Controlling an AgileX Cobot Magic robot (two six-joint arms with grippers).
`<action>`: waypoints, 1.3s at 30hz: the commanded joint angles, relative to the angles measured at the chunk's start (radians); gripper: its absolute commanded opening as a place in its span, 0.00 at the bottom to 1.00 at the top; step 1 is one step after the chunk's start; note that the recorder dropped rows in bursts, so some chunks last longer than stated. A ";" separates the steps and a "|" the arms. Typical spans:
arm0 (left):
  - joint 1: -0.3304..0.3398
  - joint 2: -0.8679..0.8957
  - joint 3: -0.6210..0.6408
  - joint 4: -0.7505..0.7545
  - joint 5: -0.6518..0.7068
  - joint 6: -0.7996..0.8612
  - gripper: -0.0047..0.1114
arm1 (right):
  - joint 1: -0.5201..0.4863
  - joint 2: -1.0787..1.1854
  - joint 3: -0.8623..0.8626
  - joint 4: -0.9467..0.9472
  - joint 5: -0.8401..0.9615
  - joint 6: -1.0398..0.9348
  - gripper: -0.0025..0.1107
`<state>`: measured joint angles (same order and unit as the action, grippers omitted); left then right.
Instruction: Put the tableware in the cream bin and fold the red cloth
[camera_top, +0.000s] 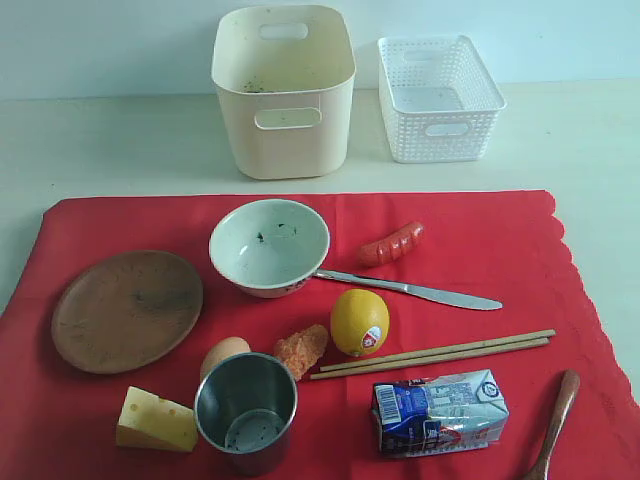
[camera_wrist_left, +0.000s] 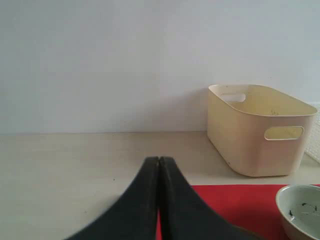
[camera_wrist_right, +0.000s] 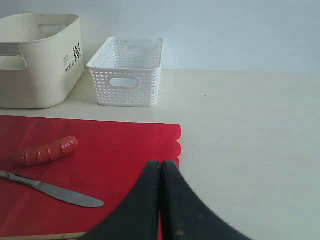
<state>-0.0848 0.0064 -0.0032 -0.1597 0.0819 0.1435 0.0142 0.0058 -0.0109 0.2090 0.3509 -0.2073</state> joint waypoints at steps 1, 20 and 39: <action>-0.005 -0.006 0.003 -0.006 0.004 0.002 0.06 | 0.004 -0.006 0.003 -0.001 -0.016 -0.002 0.02; -0.005 -0.006 0.003 -0.006 0.004 0.002 0.06 | 0.004 -0.006 0.003 -0.034 -0.032 -0.036 0.02; -0.005 -0.006 0.003 -0.006 0.004 0.002 0.06 | 0.004 -0.006 0.003 -0.026 -0.171 0.054 0.02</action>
<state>-0.0848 0.0064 -0.0032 -0.1597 0.0819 0.1435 0.0142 0.0058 -0.0109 0.1845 0.1944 -0.1572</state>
